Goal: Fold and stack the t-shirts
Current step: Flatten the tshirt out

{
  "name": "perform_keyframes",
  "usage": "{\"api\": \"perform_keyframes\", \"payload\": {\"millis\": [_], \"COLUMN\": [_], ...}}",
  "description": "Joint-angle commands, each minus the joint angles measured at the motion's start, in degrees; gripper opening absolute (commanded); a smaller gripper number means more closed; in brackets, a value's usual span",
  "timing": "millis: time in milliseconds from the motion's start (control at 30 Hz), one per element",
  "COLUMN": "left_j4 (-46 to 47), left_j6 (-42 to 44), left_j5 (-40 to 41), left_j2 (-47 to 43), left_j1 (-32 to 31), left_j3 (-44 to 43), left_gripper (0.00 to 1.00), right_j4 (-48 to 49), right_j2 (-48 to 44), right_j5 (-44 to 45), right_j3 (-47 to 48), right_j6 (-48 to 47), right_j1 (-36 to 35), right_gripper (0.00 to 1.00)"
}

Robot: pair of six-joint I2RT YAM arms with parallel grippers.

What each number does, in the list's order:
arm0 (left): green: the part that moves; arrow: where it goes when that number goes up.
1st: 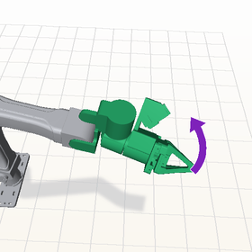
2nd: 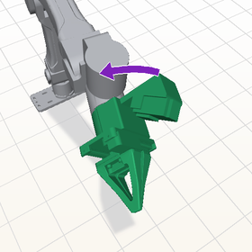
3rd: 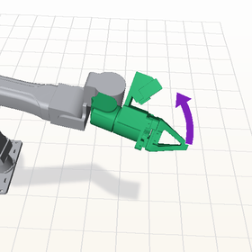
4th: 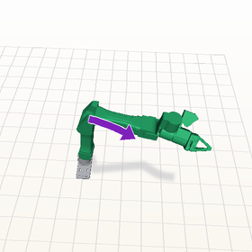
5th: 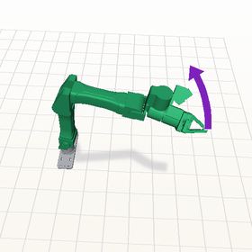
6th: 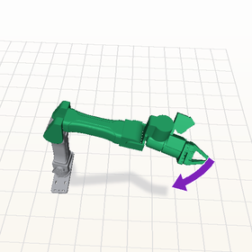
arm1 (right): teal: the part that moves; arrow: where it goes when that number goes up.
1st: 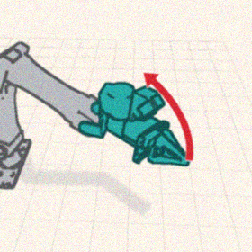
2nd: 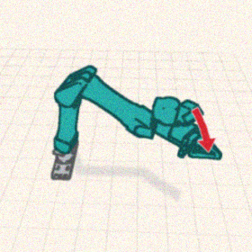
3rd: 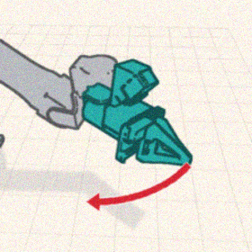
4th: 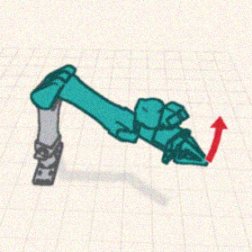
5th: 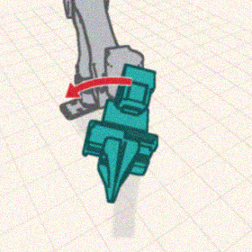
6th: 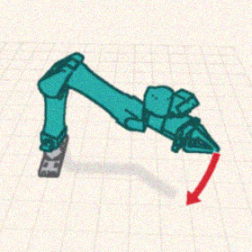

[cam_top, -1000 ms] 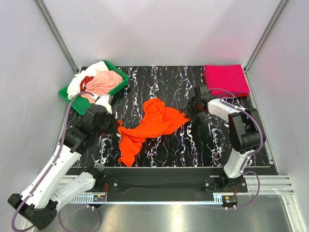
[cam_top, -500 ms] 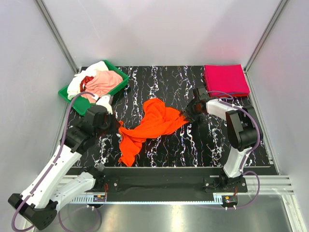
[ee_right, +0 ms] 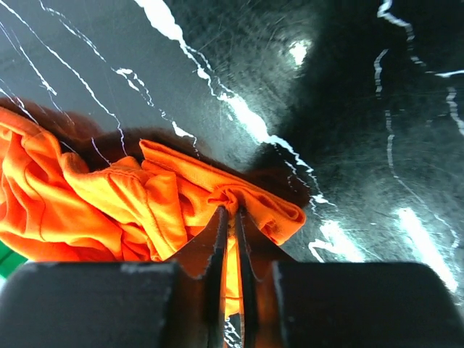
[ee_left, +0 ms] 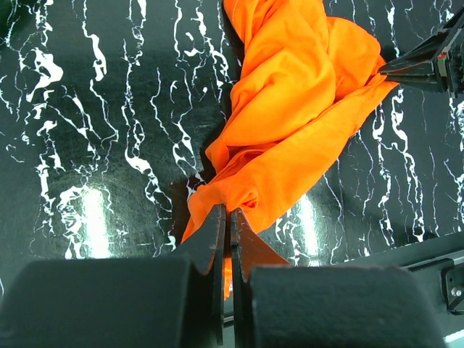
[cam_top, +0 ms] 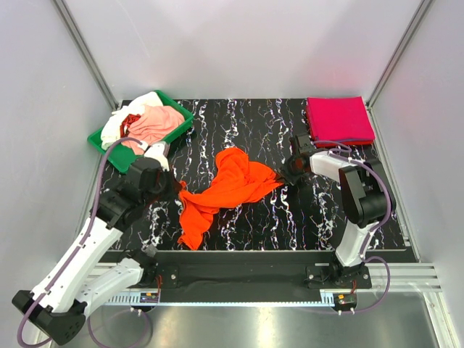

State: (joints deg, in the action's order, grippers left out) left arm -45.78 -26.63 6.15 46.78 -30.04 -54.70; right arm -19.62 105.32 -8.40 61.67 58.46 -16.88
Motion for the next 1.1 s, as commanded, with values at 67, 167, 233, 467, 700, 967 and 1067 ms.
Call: {"api": "perform_keyframes", "payload": {"millis": [67,167,233,467,700,967,1067], "left_j4": [2.98,4.02,5.34,9.48,9.39,10.79,12.11], "left_j6": [-0.44,-0.53,-0.61,4.39,8.44,10.46,5.55], "left_j5": [-1.76,-0.62,0.7,-0.88,-3.78,-9.92,-12.02], "left_j2": [0.24,0.93,2.16,23.33,28.98,16.69,9.13], "left_j1": [0.25,0.25,0.51,6.93,7.37,7.37,7.37], "left_j3": [-1.11,-1.11,-1.81,-32.67,-55.95,-38.06,-21.46], "left_gripper": [0.0,0.0,0.0,0.0,0.0,0.0,0.0], "right_j4": [-1.47,-3.4,-7.77,-17.99,-22.31,-21.6,-20.12], "right_j2": [-3.98,-5.03,-5.73,-9.69,-17.41,-32.77,-40.79], "right_j5": [5.94,8.05,10.86,12.71,22.1,18.78,15.09], "right_j3": [-0.59,1.08,6.25,36.29,56.1,37.8,21.56], "right_j6": [-1.59,-3.87,-6.41,-16.69,-26.19,-25.24,-21.47], "right_j1": [-0.52,-0.43,0.79,7.04,7.83,7.83,7.83], "right_gripper": [0.08,0.0,0.0,0.0,0.0,0.0,0.0]}}
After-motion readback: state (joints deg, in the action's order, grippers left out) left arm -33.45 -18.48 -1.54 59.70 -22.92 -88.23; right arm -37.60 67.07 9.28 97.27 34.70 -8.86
